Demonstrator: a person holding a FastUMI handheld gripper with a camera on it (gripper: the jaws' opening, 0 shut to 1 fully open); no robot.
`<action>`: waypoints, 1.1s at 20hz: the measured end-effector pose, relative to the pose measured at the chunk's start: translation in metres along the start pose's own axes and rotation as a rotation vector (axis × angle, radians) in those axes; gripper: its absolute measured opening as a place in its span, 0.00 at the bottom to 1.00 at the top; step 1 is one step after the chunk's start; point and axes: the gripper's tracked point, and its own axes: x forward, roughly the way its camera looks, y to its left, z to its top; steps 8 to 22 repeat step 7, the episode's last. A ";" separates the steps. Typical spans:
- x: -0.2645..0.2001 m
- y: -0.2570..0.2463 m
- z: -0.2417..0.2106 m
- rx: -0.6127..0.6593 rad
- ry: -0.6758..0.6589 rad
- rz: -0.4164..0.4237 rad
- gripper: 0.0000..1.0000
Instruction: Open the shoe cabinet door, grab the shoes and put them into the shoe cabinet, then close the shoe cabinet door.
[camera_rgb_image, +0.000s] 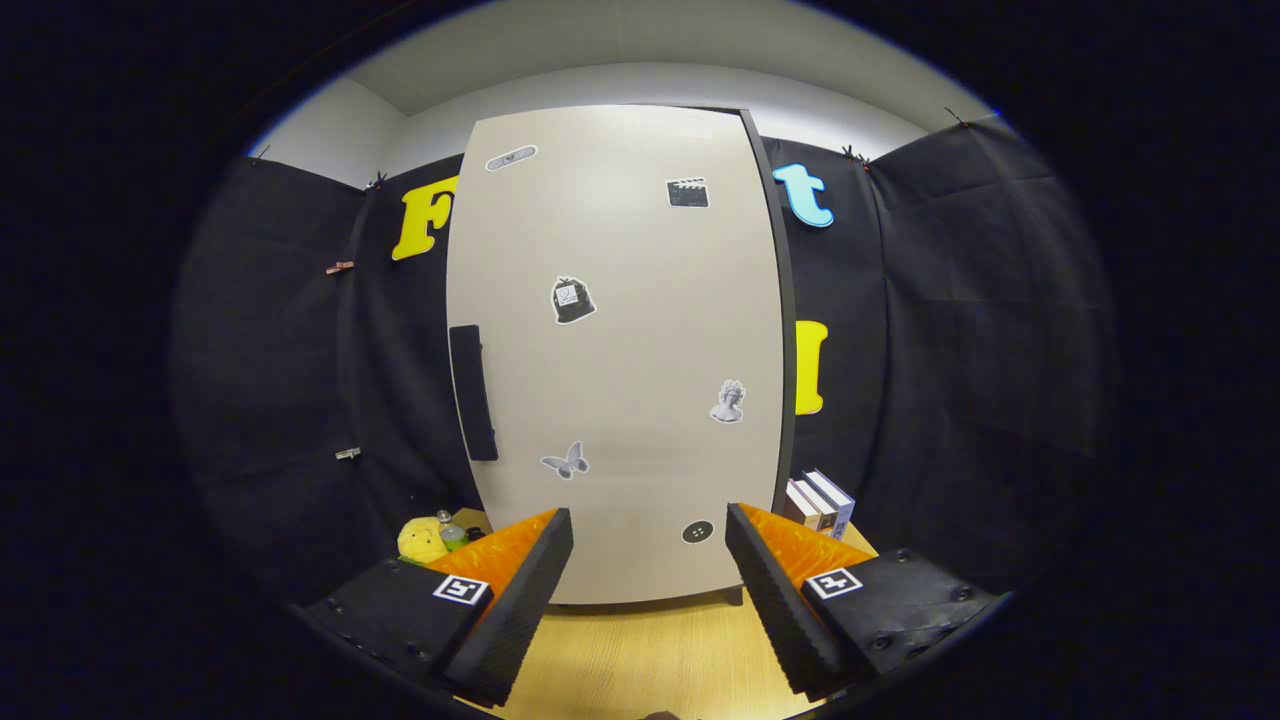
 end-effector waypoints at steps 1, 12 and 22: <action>0.002 0.000 0.001 -0.003 0.000 0.000 0.99; 0.009 0.001 -0.003 0.001 0.004 0.003 0.99; 0.009 0.001 -0.003 0.001 0.004 0.003 0.99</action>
